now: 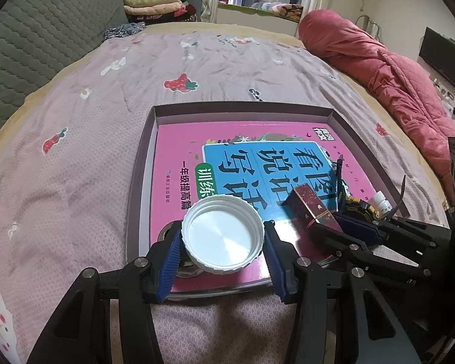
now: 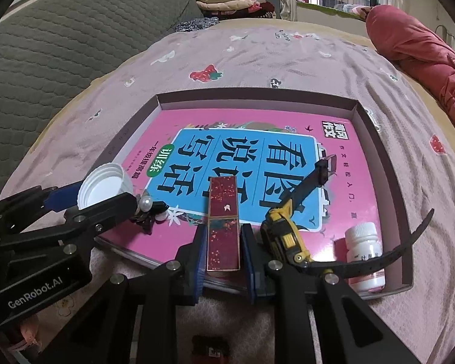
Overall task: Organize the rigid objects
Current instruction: 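Lower the cap into the tray and open left gripper while right releases the red box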
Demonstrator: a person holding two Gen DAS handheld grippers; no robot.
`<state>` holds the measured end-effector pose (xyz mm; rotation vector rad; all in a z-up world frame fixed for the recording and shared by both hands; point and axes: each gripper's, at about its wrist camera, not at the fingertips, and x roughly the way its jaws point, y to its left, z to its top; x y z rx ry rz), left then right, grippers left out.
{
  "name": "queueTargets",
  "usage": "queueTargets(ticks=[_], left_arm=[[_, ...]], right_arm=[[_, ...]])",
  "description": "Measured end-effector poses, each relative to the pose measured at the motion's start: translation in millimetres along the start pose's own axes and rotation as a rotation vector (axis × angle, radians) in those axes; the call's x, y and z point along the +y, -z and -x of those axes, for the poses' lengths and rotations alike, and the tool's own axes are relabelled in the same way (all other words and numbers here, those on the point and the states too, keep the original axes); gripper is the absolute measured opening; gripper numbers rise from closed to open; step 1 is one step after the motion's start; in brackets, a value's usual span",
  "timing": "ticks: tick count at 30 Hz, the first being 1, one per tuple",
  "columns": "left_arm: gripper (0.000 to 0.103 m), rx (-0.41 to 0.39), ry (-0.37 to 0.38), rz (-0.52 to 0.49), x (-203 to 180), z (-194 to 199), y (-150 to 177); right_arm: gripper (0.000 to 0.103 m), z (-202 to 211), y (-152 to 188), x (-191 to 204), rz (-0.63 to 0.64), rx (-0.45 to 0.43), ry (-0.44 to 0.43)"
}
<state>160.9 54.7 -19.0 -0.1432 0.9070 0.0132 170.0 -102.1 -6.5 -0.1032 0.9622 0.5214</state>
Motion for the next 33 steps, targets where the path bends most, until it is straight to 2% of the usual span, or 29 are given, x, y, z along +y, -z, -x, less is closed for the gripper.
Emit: queueTargets(ticks=[6,11,14,19,24,33], left_arm=[[0.052,-0.007,0.026,-0.008,-3,3,4],[0.052,-0.009,0.037,-0.013,-6,3,6],[0.052,-0.011,0.041,-0.009,-6,2,5],[0.053,-0.025,0.034,-0.029,-10,0,5],[0.057,-0.016,0.066,-0.001,-7,-2,1],[0.058,-0.003,0.073,0.013,-7,-4,-2]], right_arm=[[0.022,3,0,0,0.006,-0.007,0.005],[0.023,18,3,0,0.005,-0.055,0.001],[0.029,27,3,-3,-0.013,-0.079,-0.009],[0.029,30,4,-6,-0.023,-0.078,-0.010],[0.029,32,6,-5,-0.022,-0.078,-0.007],[0.029,34,7,-7,-0.032,-0.075,-0.001]])
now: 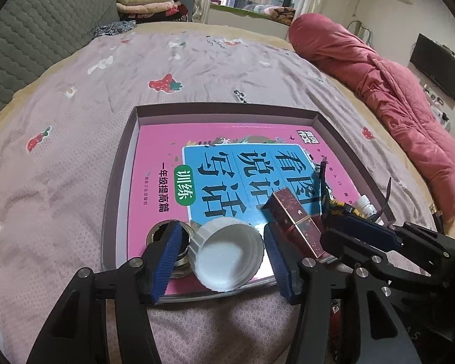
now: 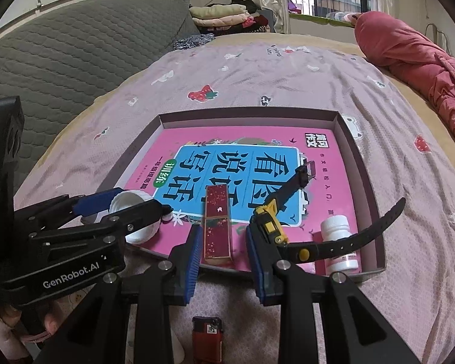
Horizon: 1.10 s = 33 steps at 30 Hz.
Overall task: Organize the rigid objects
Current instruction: 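Lower the cap into the tray and open left gripper while right releases the red box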
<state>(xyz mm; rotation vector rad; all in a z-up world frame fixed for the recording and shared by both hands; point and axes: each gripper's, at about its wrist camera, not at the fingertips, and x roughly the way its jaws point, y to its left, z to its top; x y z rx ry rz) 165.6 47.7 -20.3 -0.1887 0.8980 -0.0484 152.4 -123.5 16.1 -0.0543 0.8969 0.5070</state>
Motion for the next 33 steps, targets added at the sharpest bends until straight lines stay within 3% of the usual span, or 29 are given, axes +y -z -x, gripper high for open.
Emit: queueTargets(ticks=[11,19,33], left_arm=[[0.063,0.011,-0.010,0.020,4,5,5],[0.066,0.010,-0.019,0.039,7,13,6],[0.070,-0.031,-0.027,0.032,1,41,3]], right_arm=[[0.031,2,-3,1,0.010,-0.004,0.014],[0.043,9,-7,4,0.028,-0.011,0.025],[0.044,29,-12,4,0.038,-0.046,0.043]])
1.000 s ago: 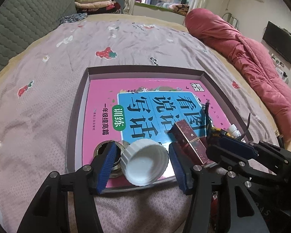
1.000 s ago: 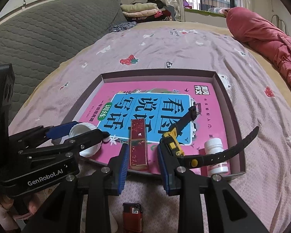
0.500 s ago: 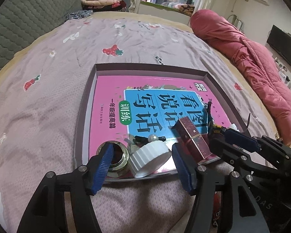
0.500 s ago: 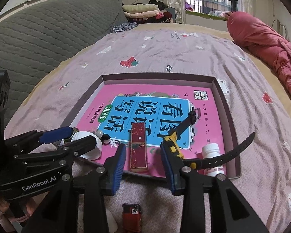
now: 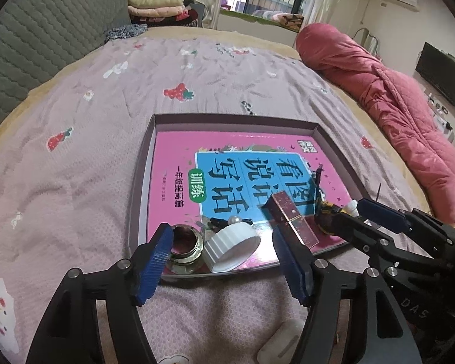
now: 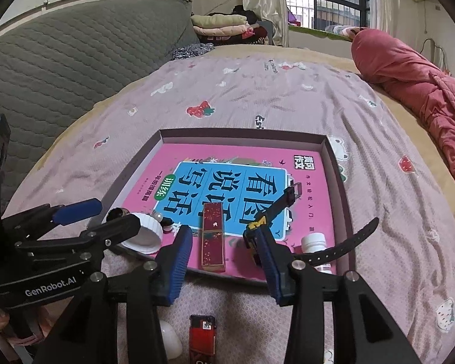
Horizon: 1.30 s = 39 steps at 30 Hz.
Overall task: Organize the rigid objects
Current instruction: 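Lower the cap into the tray and open left gripper while right releases the red box, then withdraw both tools from the tray toward the earbud case and red lighter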
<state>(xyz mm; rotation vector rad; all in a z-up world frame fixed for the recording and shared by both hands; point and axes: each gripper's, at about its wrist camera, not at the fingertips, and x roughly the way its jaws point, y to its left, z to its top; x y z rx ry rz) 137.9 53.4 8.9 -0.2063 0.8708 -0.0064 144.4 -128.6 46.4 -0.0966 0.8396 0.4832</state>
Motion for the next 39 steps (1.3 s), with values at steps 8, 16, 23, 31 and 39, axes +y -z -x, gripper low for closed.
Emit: queueTargets(ticks=[8,16,23,31,39], left_arm=[[0.073,-0.035,-0.017,-0.007,-7,19,-2],[0.076,-0.031,-0.014,0.018,-9,29,-7],[0.076,-0.009,-0.031,-0.008,-14,38,2],[0.076,-0.026,-0.047,-0.041,-18,60,19],[0.076,-0.015,-0.031,-0.084,-30,72,42]], right_arm=[[0.050,13,2,-5,-0.008,-0.014,0.017],[0.058,27,0,-7,-0.002,-0.034,0.038],[0.063,41,5,-9,-0.003,-0.060,0.042],[0.063,60,19,-11,0.003,-0.068,0.038],[0.063,69,40,-8,0.015,-0.054,0.033]])
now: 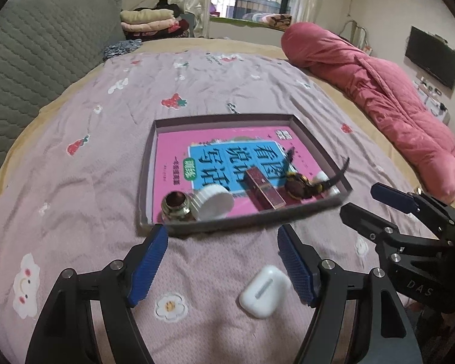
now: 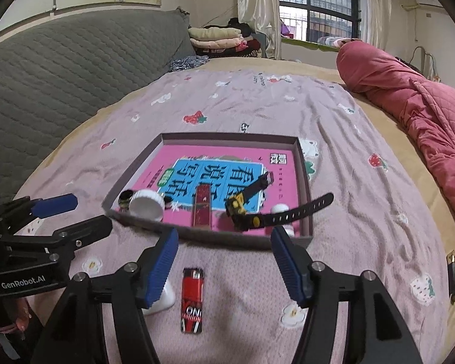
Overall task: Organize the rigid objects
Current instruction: 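Withdraw both tools from the tray toward the earbud case and red lighter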
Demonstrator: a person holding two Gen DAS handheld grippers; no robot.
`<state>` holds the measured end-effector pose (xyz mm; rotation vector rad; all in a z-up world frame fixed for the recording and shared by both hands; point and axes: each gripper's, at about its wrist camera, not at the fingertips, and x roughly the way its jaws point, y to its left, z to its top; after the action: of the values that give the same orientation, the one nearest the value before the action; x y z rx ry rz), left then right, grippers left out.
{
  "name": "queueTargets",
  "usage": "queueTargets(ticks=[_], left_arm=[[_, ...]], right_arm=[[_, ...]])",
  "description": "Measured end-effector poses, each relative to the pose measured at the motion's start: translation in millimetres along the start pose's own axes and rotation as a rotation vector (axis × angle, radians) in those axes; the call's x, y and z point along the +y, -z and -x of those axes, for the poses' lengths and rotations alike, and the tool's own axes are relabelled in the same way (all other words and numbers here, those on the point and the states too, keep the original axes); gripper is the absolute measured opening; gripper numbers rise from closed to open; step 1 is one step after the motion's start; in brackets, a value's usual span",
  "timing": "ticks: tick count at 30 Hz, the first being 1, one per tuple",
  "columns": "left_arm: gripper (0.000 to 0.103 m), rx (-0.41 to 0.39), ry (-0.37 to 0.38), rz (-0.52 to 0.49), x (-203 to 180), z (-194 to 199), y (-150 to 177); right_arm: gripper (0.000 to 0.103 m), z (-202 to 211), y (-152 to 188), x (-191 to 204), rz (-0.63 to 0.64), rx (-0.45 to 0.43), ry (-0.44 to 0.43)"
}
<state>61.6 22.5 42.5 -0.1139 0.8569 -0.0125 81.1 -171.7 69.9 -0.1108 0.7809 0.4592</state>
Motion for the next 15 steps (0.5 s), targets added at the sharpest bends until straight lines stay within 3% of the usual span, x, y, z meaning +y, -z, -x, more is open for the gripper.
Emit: queueTargets(ticks=[15], left_arm=[[0.076,0.033,-0.012,-0.035,-9,12,32]], right_arm=[[0.063,12,35,8,0.028,0.043,-0.004]])
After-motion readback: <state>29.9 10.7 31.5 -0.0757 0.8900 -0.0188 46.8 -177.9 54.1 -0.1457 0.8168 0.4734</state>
